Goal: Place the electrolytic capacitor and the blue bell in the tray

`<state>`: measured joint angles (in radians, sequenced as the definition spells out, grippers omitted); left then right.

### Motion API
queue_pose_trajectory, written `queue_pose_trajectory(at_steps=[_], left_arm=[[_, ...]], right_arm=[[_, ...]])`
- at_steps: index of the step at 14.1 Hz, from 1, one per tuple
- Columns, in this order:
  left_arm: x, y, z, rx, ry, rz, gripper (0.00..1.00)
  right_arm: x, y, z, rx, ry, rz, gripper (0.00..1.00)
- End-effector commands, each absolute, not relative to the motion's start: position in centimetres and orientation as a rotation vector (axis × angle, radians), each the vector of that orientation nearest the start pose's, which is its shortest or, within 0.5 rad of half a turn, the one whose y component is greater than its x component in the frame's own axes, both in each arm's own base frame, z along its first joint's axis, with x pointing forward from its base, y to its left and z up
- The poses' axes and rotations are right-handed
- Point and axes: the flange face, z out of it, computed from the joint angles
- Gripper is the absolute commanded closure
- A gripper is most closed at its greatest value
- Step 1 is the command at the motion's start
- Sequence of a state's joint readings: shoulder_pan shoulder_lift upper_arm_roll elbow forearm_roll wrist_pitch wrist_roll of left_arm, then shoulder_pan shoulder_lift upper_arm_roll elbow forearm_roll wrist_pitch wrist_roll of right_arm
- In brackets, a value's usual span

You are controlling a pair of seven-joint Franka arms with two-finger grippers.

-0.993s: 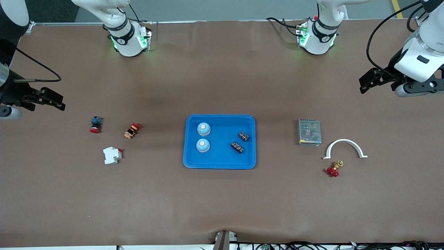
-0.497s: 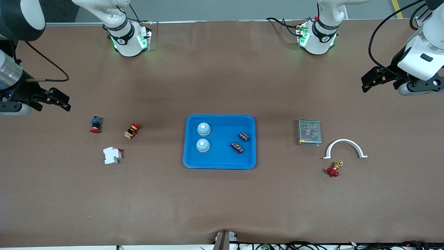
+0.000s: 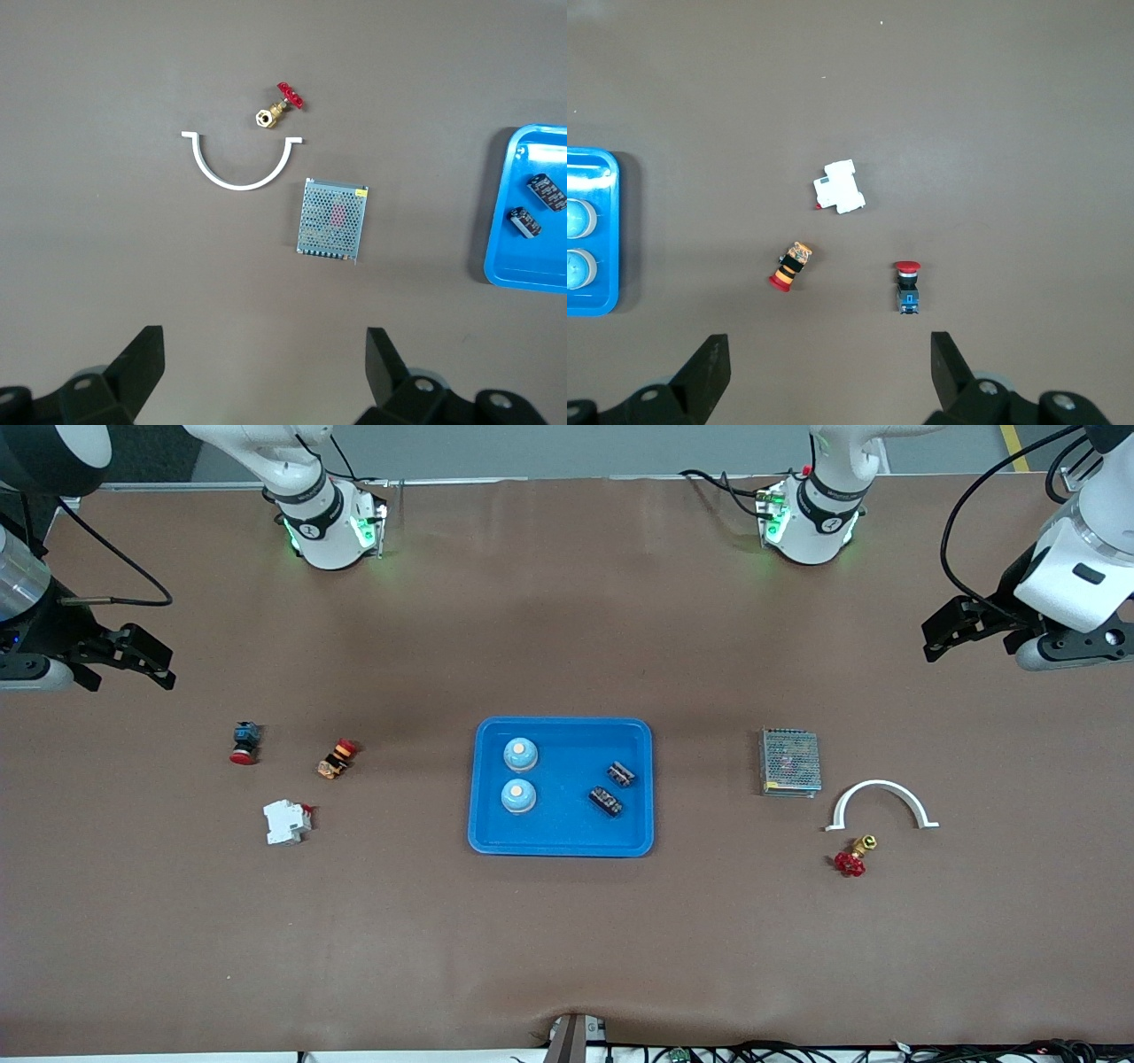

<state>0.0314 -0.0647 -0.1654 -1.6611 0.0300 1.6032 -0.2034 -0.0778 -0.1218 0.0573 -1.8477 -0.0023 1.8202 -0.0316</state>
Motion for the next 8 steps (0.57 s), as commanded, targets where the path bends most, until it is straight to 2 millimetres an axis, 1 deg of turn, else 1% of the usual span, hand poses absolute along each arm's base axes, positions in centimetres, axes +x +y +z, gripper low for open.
queue_pose_trajectory(at_steps=[1, 5, 8], left_arm=[[53.09, -7.02, 62.79, -3.084, -0.116, -0.021, 0.00], [53.11, -6.52, 62.95, -3.085, -0.114, -0.025, 0.00], [53.22, -7.11, 62.70, -3.086, -0.121, -0.018, 0.00]], right_arm=[[52.83, -1.92, 58.64, -3.140, -0.014, -0.154, 0.00], [52.75, -2.19, 58.56, -3.139, -0.006, -0.142, 0.00], [52.76, -2.27, 58.58, -3.139, -0.006, -0.144, 0.00]])
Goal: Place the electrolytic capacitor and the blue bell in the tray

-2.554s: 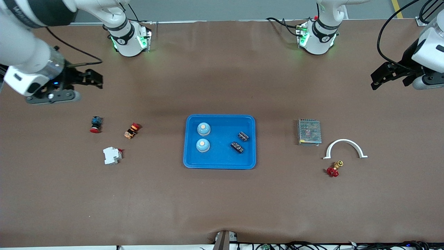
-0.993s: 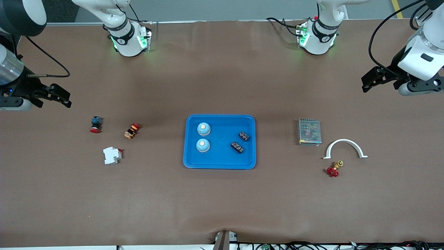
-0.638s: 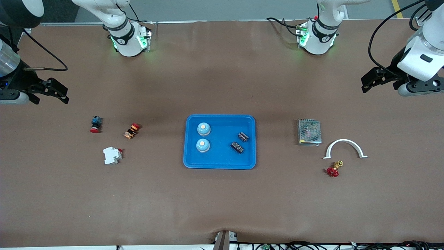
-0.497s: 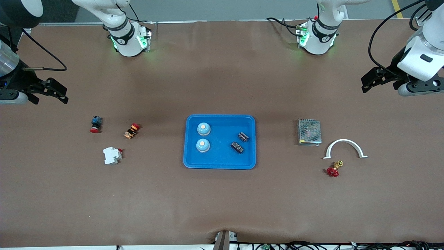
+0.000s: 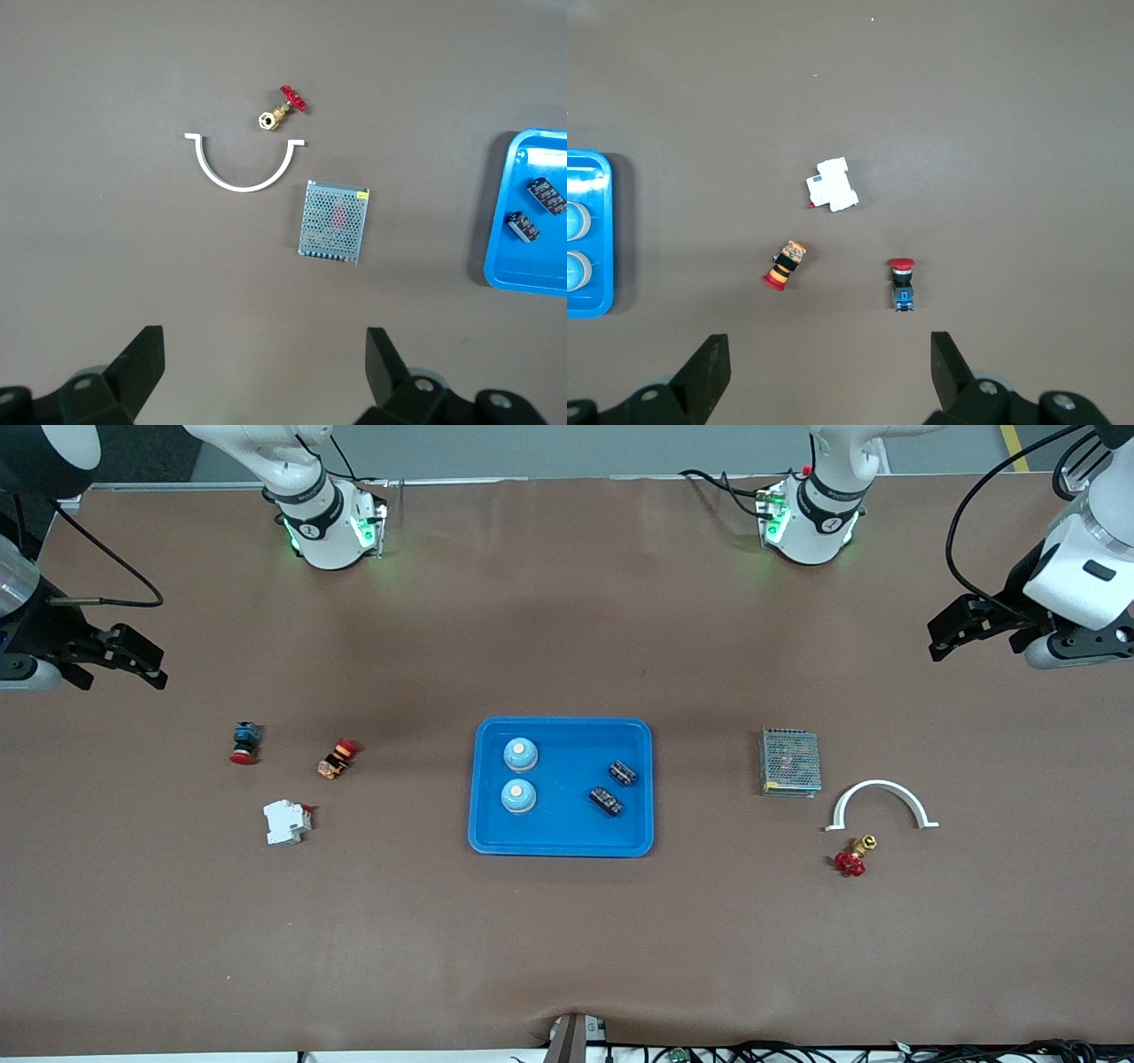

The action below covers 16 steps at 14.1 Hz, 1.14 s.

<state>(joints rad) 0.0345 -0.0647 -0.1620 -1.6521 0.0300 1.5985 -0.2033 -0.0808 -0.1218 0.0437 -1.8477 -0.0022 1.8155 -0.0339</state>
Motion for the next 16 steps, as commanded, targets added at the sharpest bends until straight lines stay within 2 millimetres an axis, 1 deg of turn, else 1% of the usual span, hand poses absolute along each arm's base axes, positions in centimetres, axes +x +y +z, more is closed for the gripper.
queue_pose_trajectory(at_steps=[1, 6, 10, 12, 14, 16], left_arm=[[53.2, -7.3, 62.8, -3.085, -0.111, -0.021, 0.00], [52.4, -7.4, 63.3, -3.091, -0.094, 0.005, 0.00], [52.4, -6.2, 63.8, -3.090, -0.107, -0.001, 0.00], [52.5, -6.1, 64.8, -3.092, -0.069, -0.035, 0.00], [52.4, -6.1, 64.8, -3.094, -0.036, -0.022, 0.00], [52.5, -5.8, 64.8, -3.100, -0.045, -0.019, 0.00]], right_arm=[[52.8, -2.2, 58.6, -3.139, -0.011, -0.144, 0.00], [52.9, -2.0, 58.7, -3.139, -0.018, -0.152, 0.00], [52.8, -2.0, 58.6, -3.139, -0.016, -0.144, 0.00], [52.8, -2.2, 58.7, -3.140, -0.013, -0.144, 0.00], [52.7, -2.2, 58.5, -3.140, -0.014, -0.130, 0.00], [52.7, -1.9, 58.6, -3.140, -0.021, -0.132, 0.00]])
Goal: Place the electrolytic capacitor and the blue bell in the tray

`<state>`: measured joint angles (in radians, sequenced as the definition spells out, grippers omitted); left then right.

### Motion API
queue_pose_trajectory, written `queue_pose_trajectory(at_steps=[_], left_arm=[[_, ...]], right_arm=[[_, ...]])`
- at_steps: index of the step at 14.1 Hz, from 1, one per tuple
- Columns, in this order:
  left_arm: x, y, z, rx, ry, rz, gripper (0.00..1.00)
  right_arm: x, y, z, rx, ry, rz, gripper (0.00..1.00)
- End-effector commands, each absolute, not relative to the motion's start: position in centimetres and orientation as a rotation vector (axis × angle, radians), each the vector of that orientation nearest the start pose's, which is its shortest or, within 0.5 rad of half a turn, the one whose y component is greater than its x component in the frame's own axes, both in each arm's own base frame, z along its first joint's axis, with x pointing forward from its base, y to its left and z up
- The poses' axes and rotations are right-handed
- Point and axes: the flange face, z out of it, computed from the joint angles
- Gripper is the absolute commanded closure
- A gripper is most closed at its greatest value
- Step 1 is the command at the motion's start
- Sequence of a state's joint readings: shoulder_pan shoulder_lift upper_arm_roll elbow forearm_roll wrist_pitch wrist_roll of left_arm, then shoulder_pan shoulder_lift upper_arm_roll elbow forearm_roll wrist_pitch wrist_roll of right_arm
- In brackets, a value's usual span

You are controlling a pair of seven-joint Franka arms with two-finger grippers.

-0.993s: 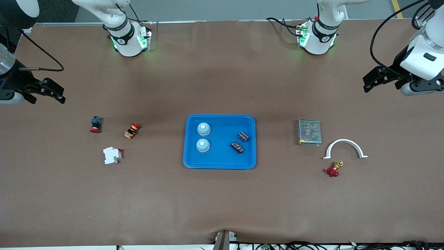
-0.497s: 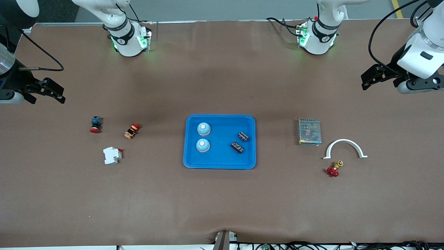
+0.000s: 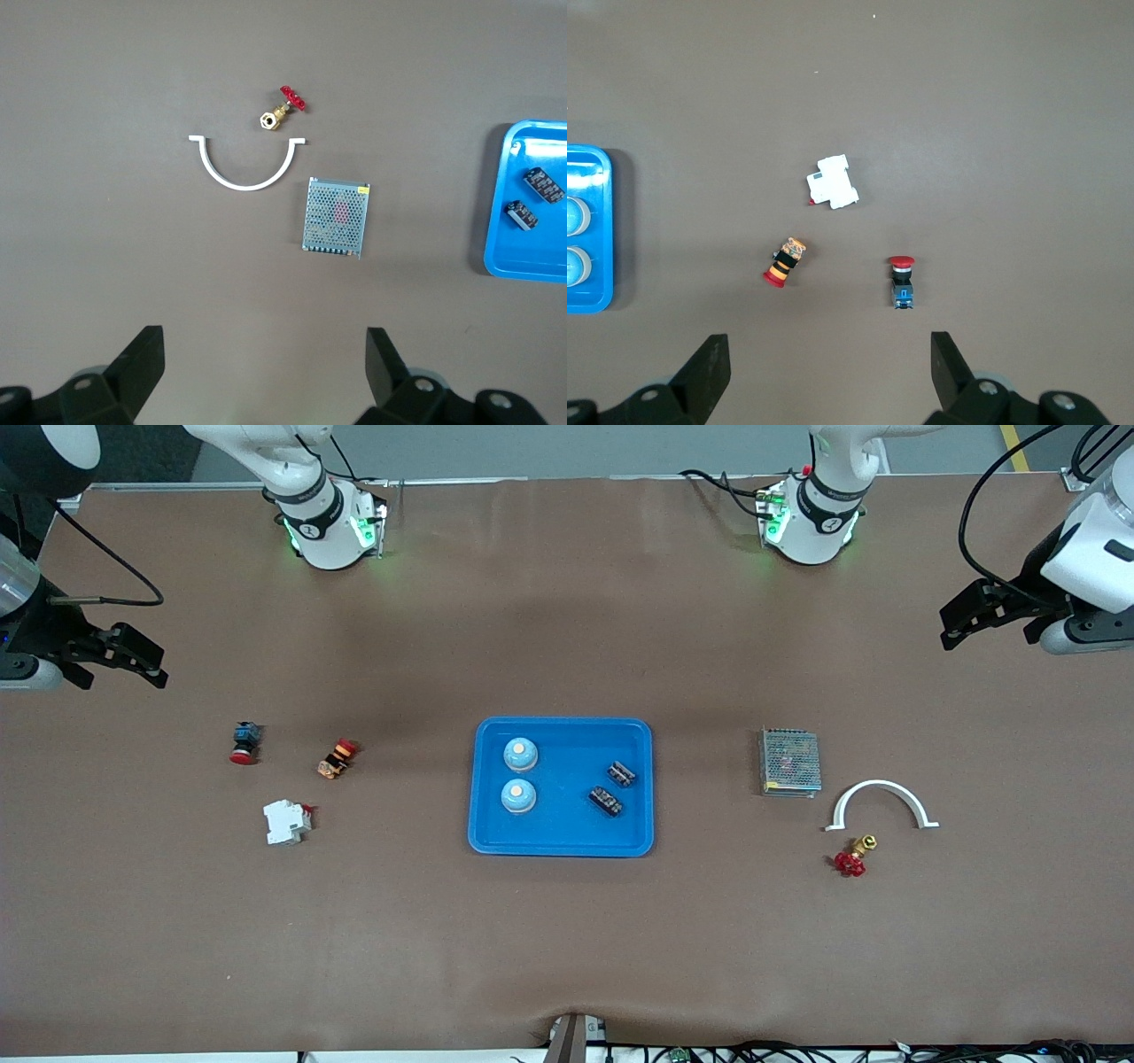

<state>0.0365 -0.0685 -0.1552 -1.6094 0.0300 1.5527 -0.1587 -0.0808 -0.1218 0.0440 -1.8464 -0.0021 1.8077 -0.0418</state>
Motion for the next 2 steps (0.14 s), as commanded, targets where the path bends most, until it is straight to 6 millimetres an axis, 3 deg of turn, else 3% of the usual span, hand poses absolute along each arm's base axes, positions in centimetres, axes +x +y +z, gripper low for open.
queue_pose_trajectory(at_steps=[1, 2], left_arm=[[52.50, -5.81, 64.81, -3.101, -0.045, -0.019, 0.00], [52.55, -5.81, 64.87, -3.101, -0.045, -0.021, 0.00]], right_arm=[[52.74, -1.61, 58.54, -3.139, -0.028, -0.130, 0.00], [52.78, -1.61, 58.46, -3.139, -0.030, -0.128, 0.00]])
